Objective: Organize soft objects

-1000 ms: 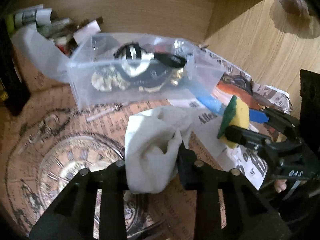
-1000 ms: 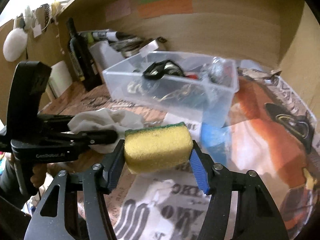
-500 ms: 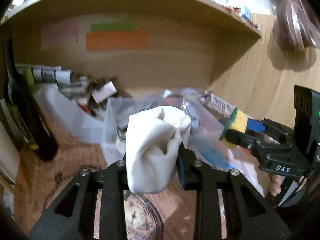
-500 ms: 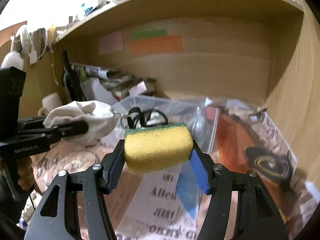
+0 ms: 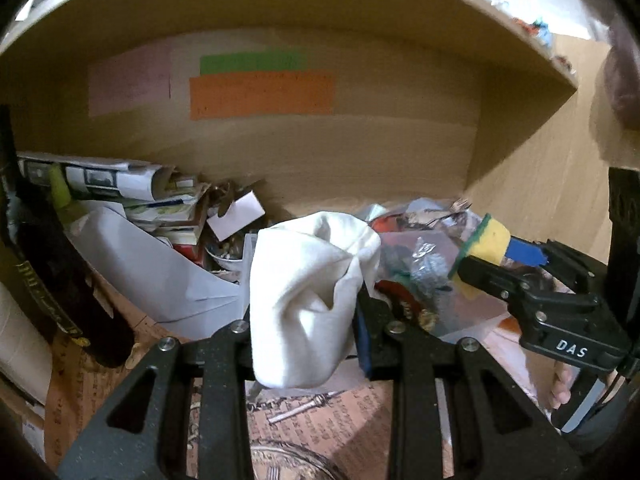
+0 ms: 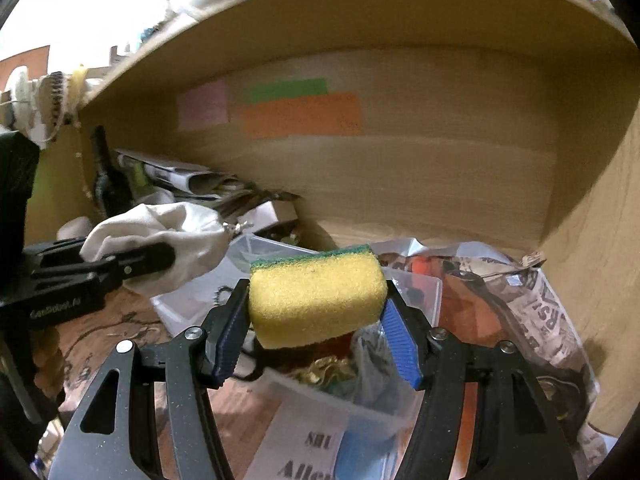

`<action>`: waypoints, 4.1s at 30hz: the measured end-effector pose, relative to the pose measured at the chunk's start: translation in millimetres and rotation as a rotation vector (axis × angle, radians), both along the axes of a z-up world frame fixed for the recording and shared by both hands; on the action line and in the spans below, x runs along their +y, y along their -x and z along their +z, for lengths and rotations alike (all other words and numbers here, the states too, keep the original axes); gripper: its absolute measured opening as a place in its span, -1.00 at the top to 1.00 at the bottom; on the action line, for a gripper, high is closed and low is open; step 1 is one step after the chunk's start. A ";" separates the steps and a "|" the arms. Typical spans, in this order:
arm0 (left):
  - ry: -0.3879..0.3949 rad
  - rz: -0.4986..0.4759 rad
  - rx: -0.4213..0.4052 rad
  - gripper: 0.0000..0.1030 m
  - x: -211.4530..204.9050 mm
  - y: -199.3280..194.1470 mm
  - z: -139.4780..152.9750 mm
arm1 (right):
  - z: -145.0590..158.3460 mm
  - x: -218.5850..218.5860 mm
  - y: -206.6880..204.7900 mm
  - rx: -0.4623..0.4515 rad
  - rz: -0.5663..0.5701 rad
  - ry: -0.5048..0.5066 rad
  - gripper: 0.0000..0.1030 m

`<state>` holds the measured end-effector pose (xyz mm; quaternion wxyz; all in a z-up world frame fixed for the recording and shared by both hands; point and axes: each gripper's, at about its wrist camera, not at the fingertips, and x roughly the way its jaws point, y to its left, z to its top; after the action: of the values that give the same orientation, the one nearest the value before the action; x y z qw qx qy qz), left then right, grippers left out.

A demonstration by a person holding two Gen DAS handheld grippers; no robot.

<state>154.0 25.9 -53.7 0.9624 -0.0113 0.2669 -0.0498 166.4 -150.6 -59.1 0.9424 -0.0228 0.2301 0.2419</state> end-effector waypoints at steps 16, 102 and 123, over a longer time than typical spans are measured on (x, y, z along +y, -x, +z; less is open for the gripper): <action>0.029 0.002 0.193 0.14 5.8 -67.6 -54.3 | -40.3 18.2 -38.1 0.163 0.021 0.091 -0.41; -0.011 0.025 -0.321 -1.00 -7.9 105.1 63.1 | 77.8 -32.2 88.0 -0.227 -0.030 -0.128 -1.00; 0.000 0.005 -0.322 -1.00 -5.1 103.7 62.6 | 77.2 -31.3 87.3 -0.227 -0.026 -0.127 -1.00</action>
<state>50.4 20.8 9.0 0.9928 -0.0036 0.1093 -0.0483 79.1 -181.9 18.1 0.9649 0.0127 0.1063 0.2397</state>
